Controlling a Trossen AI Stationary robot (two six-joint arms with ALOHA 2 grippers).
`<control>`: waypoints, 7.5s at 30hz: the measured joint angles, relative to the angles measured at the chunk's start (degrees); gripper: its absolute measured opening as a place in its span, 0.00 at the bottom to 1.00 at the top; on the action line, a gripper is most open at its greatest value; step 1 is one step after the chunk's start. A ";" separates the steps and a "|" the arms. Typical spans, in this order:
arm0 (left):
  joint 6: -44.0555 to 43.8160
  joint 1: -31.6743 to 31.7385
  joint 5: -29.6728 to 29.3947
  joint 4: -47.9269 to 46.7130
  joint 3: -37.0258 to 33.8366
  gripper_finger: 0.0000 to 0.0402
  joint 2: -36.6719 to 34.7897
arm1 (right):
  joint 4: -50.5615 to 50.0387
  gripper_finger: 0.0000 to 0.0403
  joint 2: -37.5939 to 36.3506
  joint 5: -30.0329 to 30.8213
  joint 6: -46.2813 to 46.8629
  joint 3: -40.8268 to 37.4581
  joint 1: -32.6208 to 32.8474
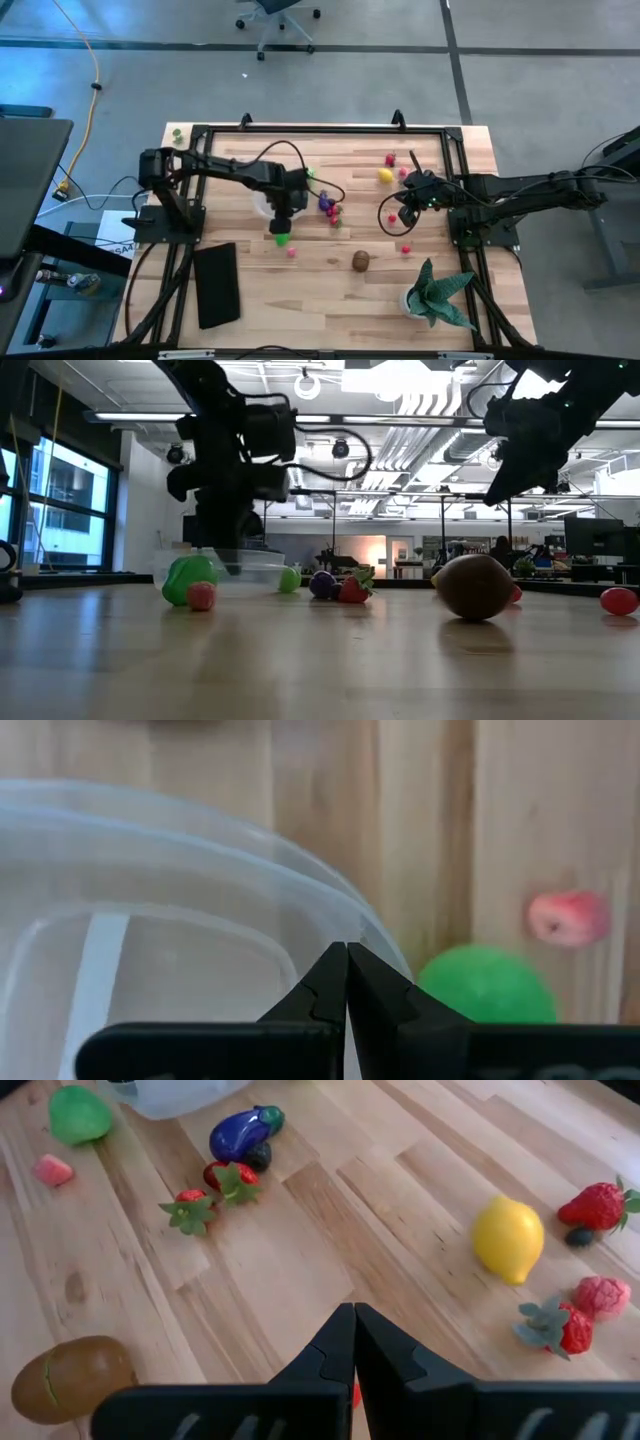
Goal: Pick and placing Produce into tupperware
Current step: Prepare the transparent bin in the center of the table, then put the lemon into the transparent bin
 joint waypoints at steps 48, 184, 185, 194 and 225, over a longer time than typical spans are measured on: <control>-3.08 -6.61 5.06 19.80 0.04 0.00 4.44 | -0.70 0.00 -0.01 -4.40 -0.37 0.00 0.02; 25.12 15.00 -1.60 3.16 -21.09 0.35 -45.29 | -6.59 0.35 43.18 -16.99 -31.57 22.69 -31.91; 25.12 15.00 -1.62 3.21 -21.09 0.35 -45.29 | -5.75 0.35 43.33 -17.10 -31.58 22.69 -31.91; 25.25 15.00 -2.05 1.25 -21.09 0.39 -45.24 | -5.30 0.47 46.73 -17.68 -31.34 22.69 -31.91; 25.23 15.00 -3.34 -0.76 -21.09 0.47 -45.22 | -12.47 0.52 46.95 -15.22 -16.71 22.67 -31.91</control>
